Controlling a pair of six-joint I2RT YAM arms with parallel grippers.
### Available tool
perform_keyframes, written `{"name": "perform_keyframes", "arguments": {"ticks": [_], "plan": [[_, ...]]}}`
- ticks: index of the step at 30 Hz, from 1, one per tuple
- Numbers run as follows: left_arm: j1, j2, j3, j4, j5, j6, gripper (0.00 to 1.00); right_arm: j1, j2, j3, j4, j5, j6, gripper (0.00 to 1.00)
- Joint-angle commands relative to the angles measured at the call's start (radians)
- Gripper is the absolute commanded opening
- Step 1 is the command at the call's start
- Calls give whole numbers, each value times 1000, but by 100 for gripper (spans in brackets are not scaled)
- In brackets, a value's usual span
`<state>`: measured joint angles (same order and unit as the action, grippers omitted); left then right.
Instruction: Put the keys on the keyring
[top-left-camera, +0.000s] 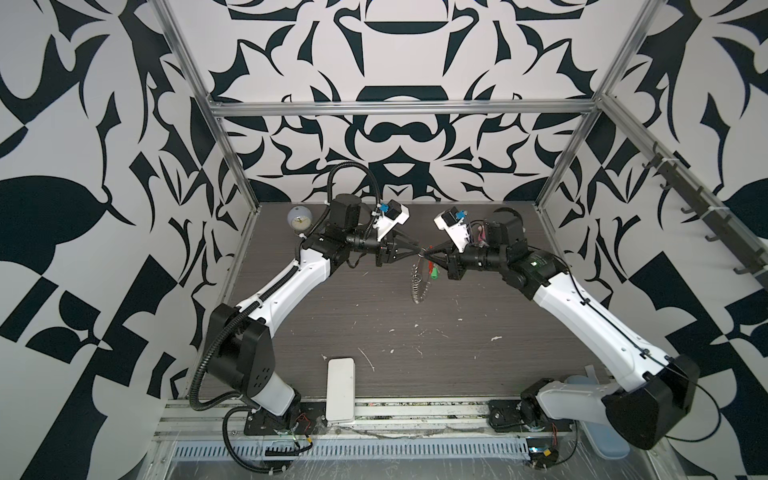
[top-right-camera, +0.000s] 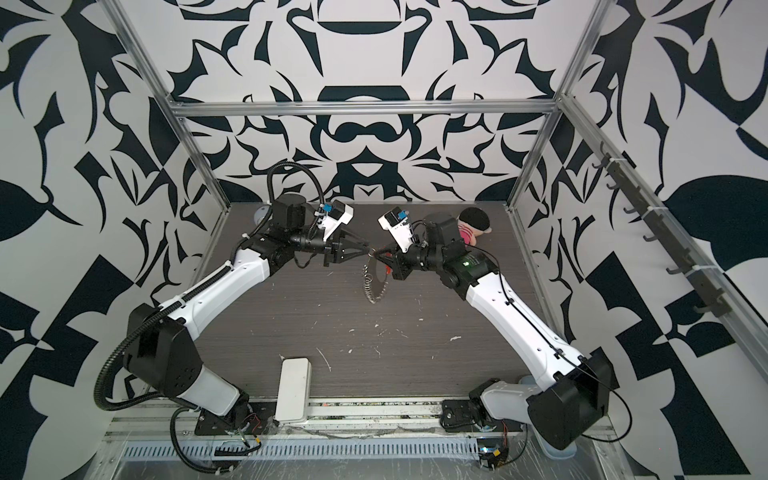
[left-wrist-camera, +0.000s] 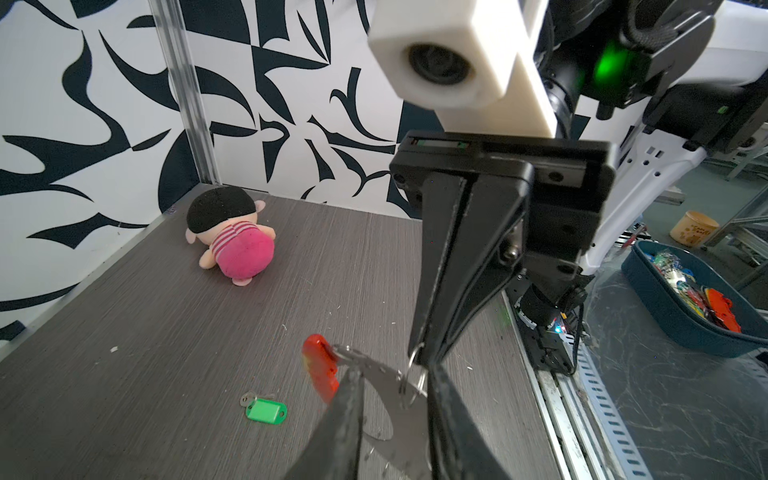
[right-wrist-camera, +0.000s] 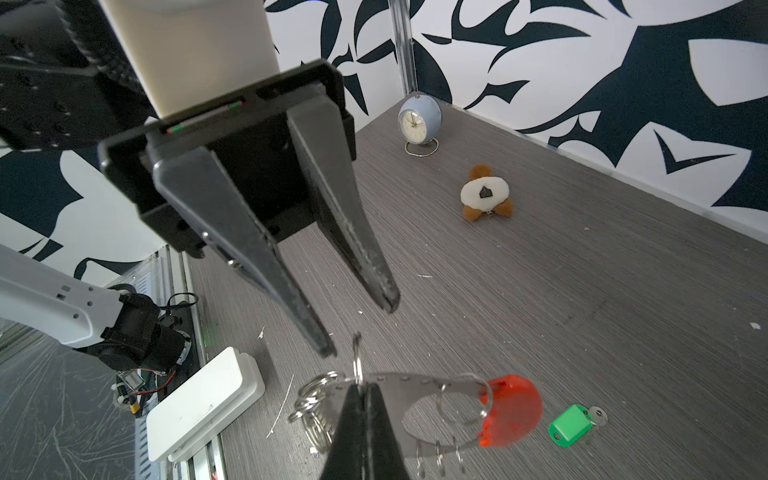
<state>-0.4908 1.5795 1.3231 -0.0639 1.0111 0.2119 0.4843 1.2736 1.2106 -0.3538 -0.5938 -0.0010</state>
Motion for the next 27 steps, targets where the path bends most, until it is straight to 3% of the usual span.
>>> {"name": "perform_keyframes", "arguments": {"ticks": [1, 9, 19, 24, 27], "plan": [[4, 24, 27, 2, 47, -9, 31, 6, -5, 47, 67, -11, -5, 0], [4, 46, 39, -7, 68, -21, 28, 8, 0, 53, 74, -11, 1, 0], [4, 70, 73, -43, 100, -37, 0, 13, 2, 56, 73, -8, 1, 0], [4, 62, 68, -56, 97, -34, 0, 13, -12, 45, 101, 13, 21, 0], [4, 32, 22, 5, 7, -88, 0, 13, -52, -2, 167, 109, 73, 0]]}}
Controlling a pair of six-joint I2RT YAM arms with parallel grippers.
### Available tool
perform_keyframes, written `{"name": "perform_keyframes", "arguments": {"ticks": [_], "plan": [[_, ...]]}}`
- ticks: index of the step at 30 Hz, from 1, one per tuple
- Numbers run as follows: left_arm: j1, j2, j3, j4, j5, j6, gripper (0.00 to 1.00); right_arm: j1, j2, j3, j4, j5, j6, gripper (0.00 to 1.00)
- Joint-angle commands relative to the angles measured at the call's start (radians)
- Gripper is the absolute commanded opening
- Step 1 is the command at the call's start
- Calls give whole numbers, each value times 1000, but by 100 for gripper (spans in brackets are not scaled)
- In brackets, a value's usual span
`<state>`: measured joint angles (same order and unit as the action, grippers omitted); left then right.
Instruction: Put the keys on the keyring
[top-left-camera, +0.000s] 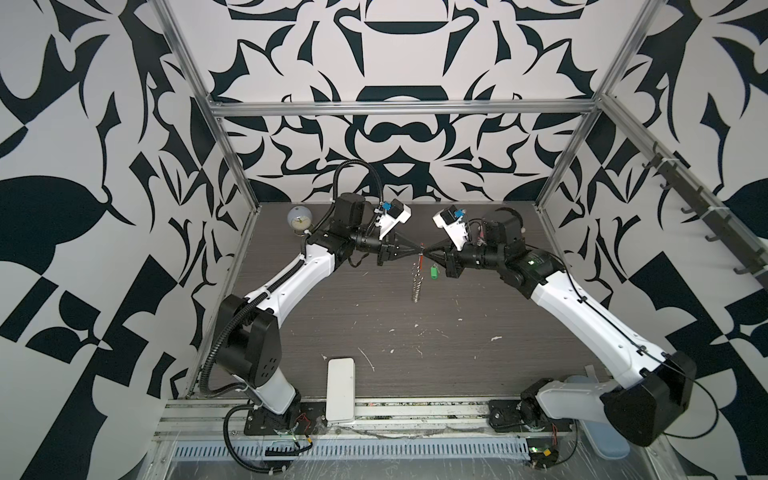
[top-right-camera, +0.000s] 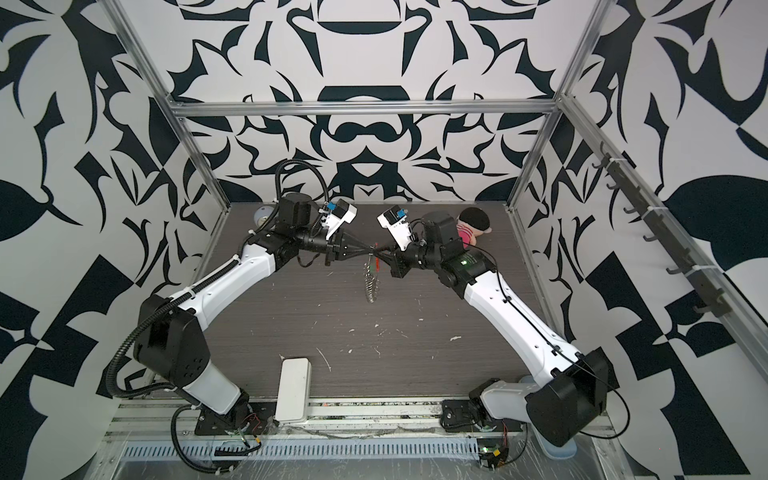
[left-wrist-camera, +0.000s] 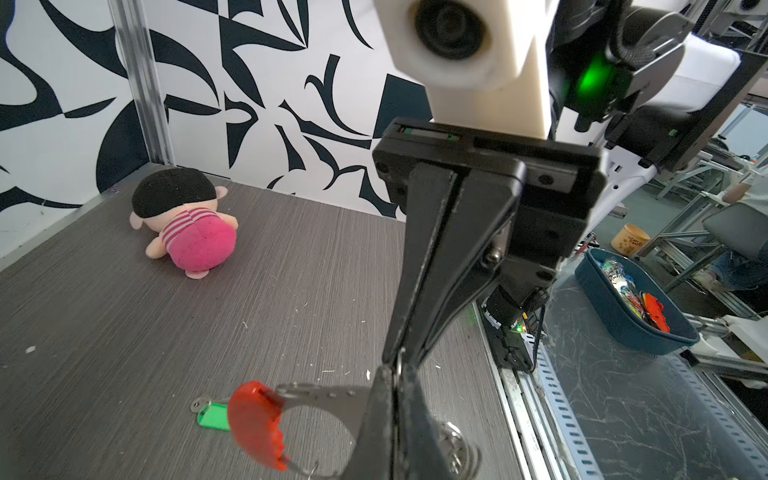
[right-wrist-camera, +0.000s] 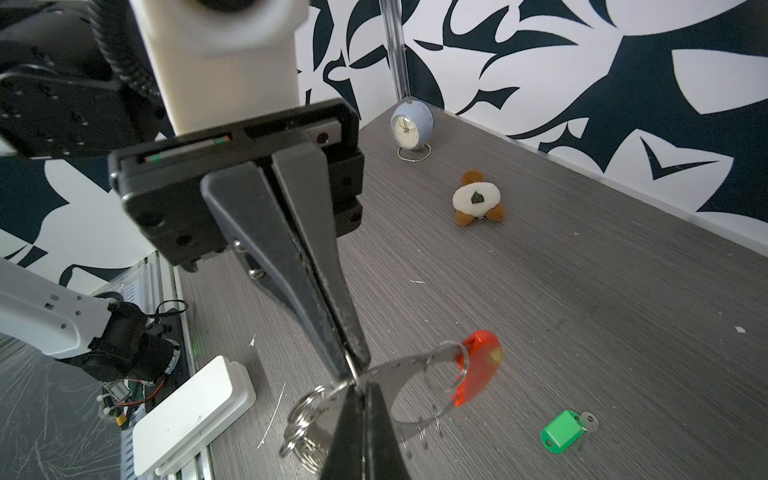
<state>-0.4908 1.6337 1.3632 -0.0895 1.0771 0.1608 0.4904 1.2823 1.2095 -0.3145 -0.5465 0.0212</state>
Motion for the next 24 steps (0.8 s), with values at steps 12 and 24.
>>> {"name": "perform_keyframes", "arguments": {"ticks": [12, 24], "plan": [[-12, -162, -376, 779, -386, -667, 0, 3, -379, -353, 239, 428, 340, 21], [-29, -202, -382, 691, -364, -698, 0, 2, -445, -418, 93, 465, 482, 16]]}}
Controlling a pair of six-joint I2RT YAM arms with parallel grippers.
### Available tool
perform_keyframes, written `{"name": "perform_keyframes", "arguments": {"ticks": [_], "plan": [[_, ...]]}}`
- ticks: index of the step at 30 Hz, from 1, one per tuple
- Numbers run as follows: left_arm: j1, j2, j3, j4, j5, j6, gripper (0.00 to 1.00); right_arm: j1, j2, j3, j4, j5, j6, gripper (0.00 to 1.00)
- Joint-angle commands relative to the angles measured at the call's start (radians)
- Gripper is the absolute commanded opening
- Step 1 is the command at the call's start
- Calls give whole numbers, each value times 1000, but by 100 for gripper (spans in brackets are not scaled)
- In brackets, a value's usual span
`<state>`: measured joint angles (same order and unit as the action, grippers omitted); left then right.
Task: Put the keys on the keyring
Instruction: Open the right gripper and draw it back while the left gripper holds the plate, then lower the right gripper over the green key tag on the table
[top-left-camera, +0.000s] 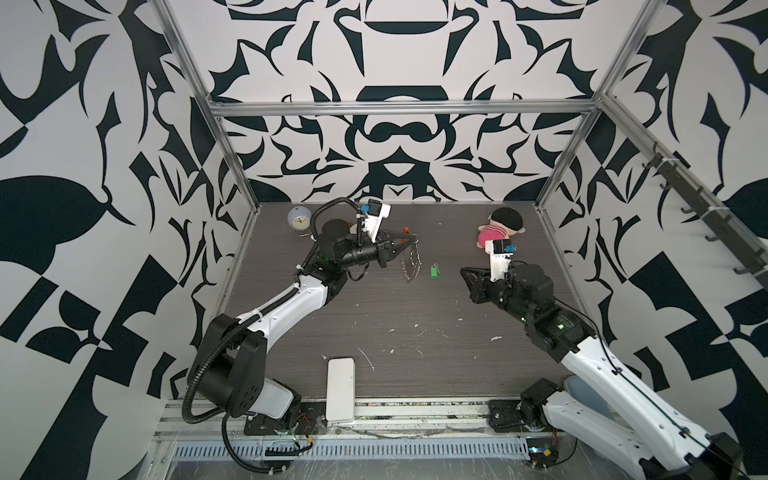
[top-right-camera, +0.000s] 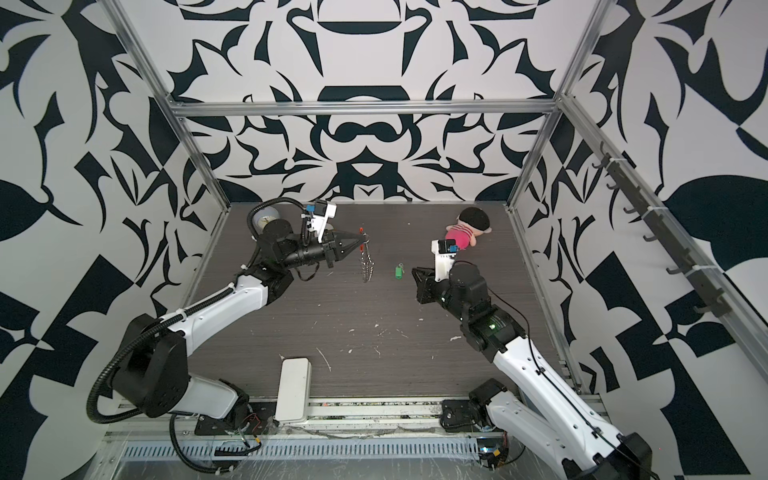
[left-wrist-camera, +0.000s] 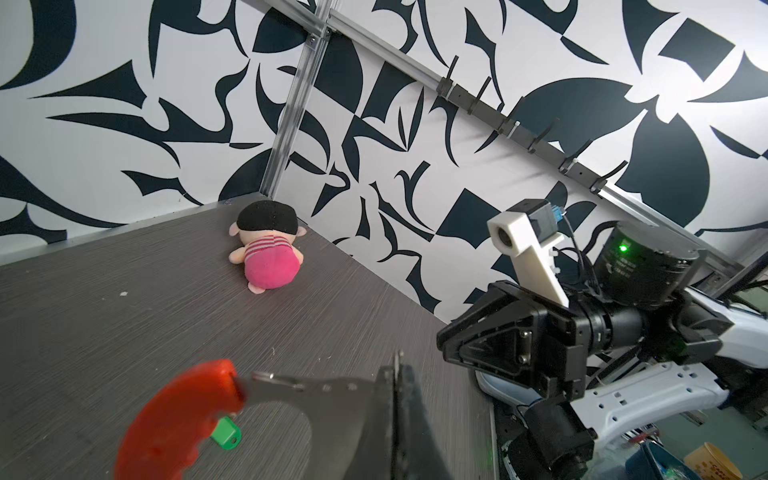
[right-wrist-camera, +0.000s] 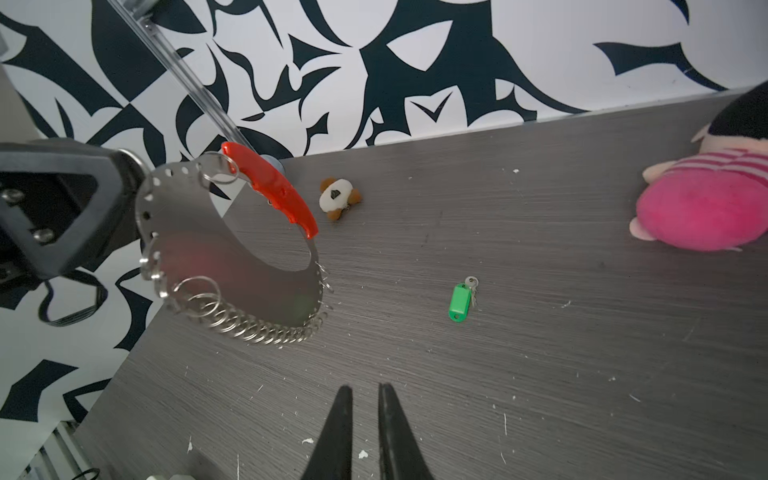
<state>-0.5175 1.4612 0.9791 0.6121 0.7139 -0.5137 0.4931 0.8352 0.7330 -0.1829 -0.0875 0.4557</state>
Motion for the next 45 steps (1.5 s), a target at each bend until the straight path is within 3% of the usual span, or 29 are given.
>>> {"name": "perform_keyframes", "arguments": {"ticks": [1, 8, 14, 23, 29, 34, 38, 45], "plan": [[-1, -32, 5, -18, 3, -27, 0, 0, 12, 78, -68, -5, 49, 16], [-1, -38, 86, -187, 8, 22, 0, -1, 67, 147, -141, 10, 34, 17], [-1, -42, 161, -409, -92, 208, 0, -7, 228, 186, -141, 147, -22, 17], [0, -73, 145, -444, -221, 327, 0, -37, 502, 113, 96, 166, -2, 17], [1, -58, 132, -429, -239, 262, 0, -130, 809, 289, 135, -7, 64, 25], [2, -82, 84, -441, -257, 235, 0, -167, 972, 420, 145, -115, 86, 37], [2, -103, 38, -387, -277, 202, 0, -167, 1053, 505, 89, -119, 111, 39], [0, -84, 45, -382, -264, 172, 0, -167, 1078, 494, 113, -81, 221, 34]]}}
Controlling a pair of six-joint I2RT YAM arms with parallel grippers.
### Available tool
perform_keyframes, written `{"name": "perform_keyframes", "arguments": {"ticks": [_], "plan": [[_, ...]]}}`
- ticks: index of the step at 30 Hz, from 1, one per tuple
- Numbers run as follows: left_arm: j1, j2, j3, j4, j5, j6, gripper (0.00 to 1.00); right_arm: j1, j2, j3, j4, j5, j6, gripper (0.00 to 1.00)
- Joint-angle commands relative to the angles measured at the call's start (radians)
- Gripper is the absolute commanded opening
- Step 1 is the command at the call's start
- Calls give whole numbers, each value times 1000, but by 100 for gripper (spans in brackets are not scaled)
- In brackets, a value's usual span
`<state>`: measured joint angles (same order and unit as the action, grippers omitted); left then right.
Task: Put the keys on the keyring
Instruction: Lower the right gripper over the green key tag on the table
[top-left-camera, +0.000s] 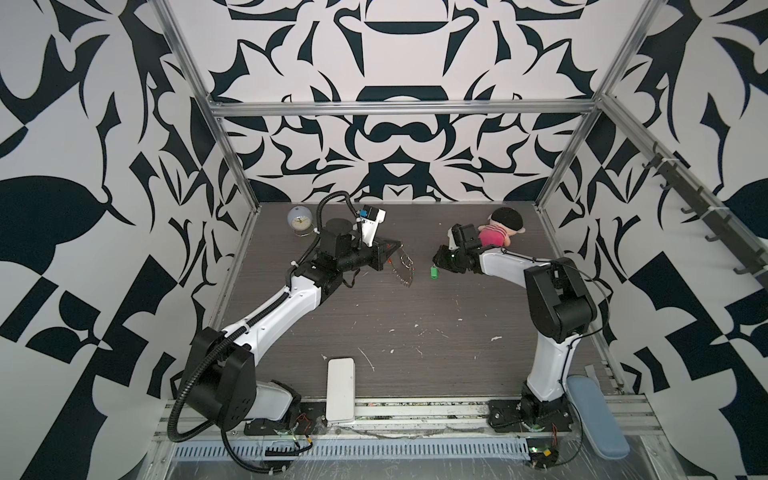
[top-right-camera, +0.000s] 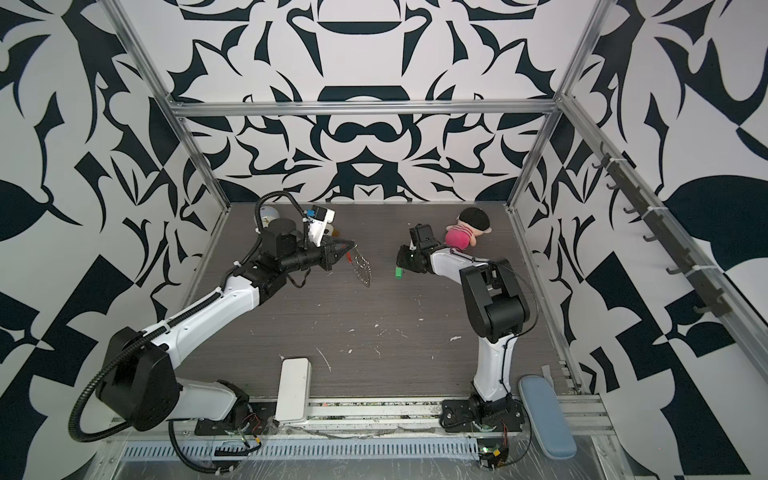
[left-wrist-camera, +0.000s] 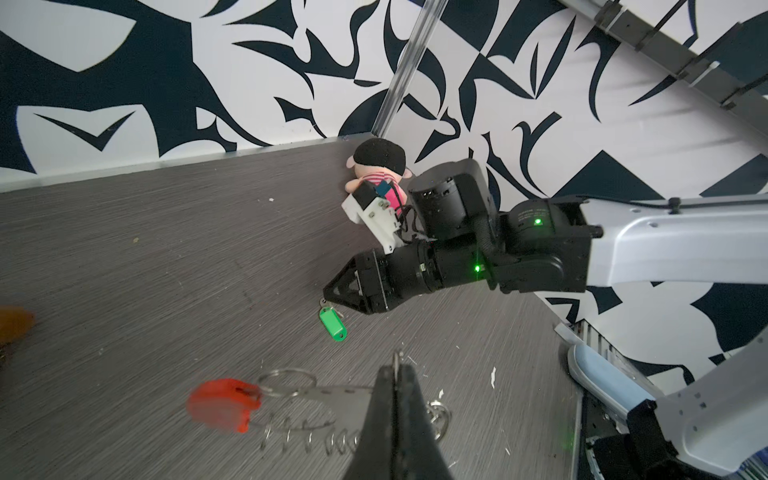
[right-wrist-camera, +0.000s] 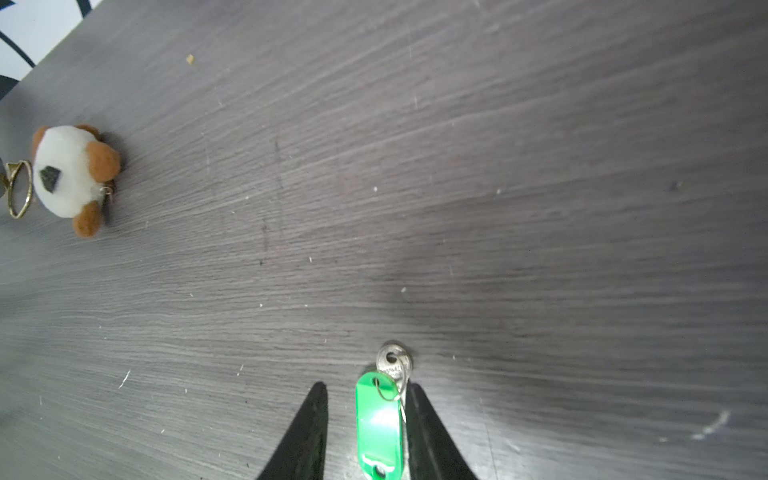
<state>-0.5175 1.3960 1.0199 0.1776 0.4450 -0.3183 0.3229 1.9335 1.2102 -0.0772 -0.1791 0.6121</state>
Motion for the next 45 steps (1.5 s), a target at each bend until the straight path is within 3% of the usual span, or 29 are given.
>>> {"name": "perform_keyframes", "arguments": {"ticks": [1, 6, 15, 21, 28, 35, 45], "plan": [[0, -9, 16, 42, 10, -22, 0, 4, -25, 14, -1, 28, 70, 33], [0, 30, 84, -33, 50, -8, 0, 9, -29, 2, 4, 53, 93, 33], [0, 27, 68, -1, 50, -29, 0, 17, 55, 74, -33, 17, 88, 31], [0, -4, 33, 19, 29, -30, 0, 91, 18, 30, 15, -23, 116, 32], [0, -5, 26, 14, 49, -39, 0, 115, -36, -17, -19, 97, 45, 32], [0, -44, -6, -8, 40, -13, 0, 145, -37, 53, -142, 197, -83, 32], [0, -38, -5, 6, 45, -1, 0, 187, -1, 122, -168, 218, 85, 32]]}}
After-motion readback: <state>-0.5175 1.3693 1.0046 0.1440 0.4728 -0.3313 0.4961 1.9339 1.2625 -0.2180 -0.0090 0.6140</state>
